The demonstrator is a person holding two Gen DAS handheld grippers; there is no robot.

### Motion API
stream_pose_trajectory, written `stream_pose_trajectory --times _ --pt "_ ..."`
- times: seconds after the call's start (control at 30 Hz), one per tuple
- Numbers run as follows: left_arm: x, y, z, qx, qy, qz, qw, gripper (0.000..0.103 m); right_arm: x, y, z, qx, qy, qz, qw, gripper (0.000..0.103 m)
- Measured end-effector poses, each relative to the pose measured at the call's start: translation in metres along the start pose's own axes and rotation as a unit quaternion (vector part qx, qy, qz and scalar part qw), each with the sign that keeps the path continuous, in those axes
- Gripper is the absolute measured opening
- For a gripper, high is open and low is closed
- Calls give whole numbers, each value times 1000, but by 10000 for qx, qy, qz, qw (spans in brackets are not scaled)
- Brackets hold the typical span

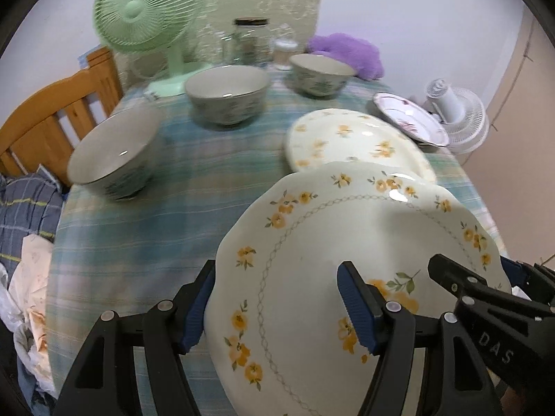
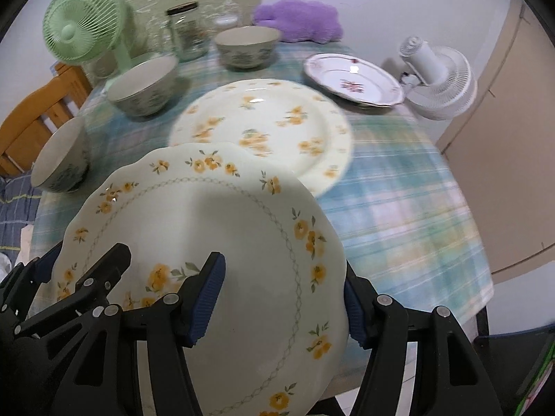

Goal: Organize plates and bowls

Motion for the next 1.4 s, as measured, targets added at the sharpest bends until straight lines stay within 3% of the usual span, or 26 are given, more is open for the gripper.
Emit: stream_pose_trajectory --times 0.47,1.0,1.4 --pt "-96 -40 -39 -10 -29 -153 9999 69 -103 -23 11 -42 14 -102 9999 66" --pt "-178 -40 -61 193 131 -90 9997 69 -191 -24 -4 233 108 -132 9996 66" --pt "-221 -34 -82 468 154 -288 9984 69 -235 -14 -23 485 91 -320 9983 66"
Point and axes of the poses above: each gripper's, at about its wrist camera, not at the fingertips, and z roughly against the way its jaws point, x to its left, y to its underside, the point moved 9 cm from there along -z, roughly the way its jaws point, and after that the axes turned 10 degrees about -y, right-handed, at the moved point
